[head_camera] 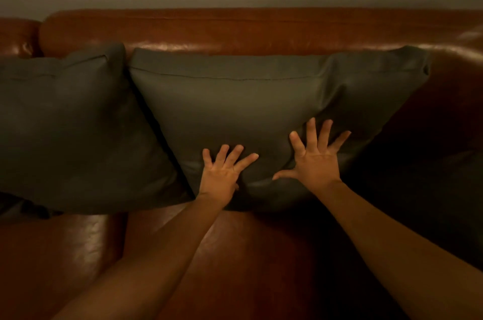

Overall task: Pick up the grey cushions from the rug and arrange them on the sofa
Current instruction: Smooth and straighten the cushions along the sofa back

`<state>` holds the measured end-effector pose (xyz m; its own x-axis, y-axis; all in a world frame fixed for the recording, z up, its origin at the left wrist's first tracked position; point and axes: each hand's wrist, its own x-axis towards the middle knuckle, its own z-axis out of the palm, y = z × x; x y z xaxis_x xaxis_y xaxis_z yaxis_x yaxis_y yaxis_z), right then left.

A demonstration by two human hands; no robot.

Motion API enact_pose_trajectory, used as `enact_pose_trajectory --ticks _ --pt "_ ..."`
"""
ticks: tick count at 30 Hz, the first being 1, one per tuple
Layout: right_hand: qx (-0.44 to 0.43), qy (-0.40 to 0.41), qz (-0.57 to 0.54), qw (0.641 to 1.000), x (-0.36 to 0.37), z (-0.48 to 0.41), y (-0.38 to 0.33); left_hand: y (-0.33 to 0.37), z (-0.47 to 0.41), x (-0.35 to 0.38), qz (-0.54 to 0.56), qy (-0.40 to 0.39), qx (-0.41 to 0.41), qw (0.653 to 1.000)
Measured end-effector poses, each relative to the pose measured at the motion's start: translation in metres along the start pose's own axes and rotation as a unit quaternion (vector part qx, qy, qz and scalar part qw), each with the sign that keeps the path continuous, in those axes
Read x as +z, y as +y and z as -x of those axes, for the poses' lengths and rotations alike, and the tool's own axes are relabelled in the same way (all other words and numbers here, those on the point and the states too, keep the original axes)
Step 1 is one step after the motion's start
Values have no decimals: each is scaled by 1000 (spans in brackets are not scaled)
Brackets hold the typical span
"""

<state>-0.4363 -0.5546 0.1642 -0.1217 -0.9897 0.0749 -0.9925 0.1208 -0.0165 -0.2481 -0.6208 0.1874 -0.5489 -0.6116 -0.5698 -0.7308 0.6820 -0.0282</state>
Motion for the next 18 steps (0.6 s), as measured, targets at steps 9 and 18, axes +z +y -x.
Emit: enact_pose_trajectory --ticks 9,18 --pt "3 51 -7 999 8 -1 0 -1 -7 1 -21 -11 5 1000" --pt "4 115 4 993 -13 43 -10 -14 23 47 -71 374 57 923"
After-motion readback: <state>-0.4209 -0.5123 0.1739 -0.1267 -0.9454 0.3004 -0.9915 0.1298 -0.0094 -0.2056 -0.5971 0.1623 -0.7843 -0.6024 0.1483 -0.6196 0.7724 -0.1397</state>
